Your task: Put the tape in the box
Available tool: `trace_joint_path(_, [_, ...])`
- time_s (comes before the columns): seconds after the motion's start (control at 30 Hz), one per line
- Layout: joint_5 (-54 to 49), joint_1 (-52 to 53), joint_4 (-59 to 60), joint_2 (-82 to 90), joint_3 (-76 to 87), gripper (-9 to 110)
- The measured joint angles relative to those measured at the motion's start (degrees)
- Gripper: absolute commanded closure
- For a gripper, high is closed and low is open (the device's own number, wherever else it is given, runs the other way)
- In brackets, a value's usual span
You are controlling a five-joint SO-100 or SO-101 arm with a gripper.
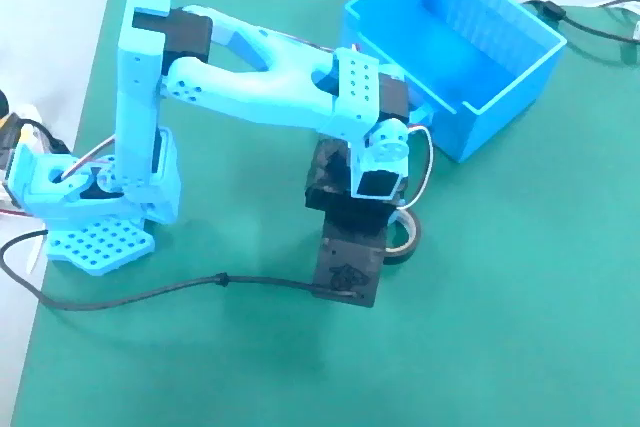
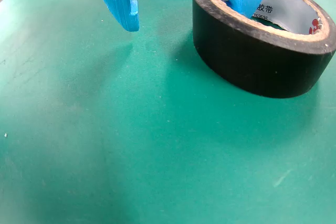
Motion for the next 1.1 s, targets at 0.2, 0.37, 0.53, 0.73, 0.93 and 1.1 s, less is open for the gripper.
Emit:
trace_joint_path(0.2, [-0.3, 0.3, 0.0, 0.0, 0.0, 79])
trace_joint_path(0.37, [-0.3, 1.2, -0.1, 0.0, 0.0, 88])
trace_joint_path(0.53, [-0.3, 2.2, -1.1, -0.2, 0.0, 102])
trace_joint_path(0.73, [-1.1, 3.3, -1.0, -0.4, 0.0, 102])
trace_joint_path(0.93, [-1.4, 3.3, -1.0, -0.4, 0.0, 102])
trace_joint_path(1.1, [-1.5, 4.0, -1.0, -0.2, 0.0, 102])
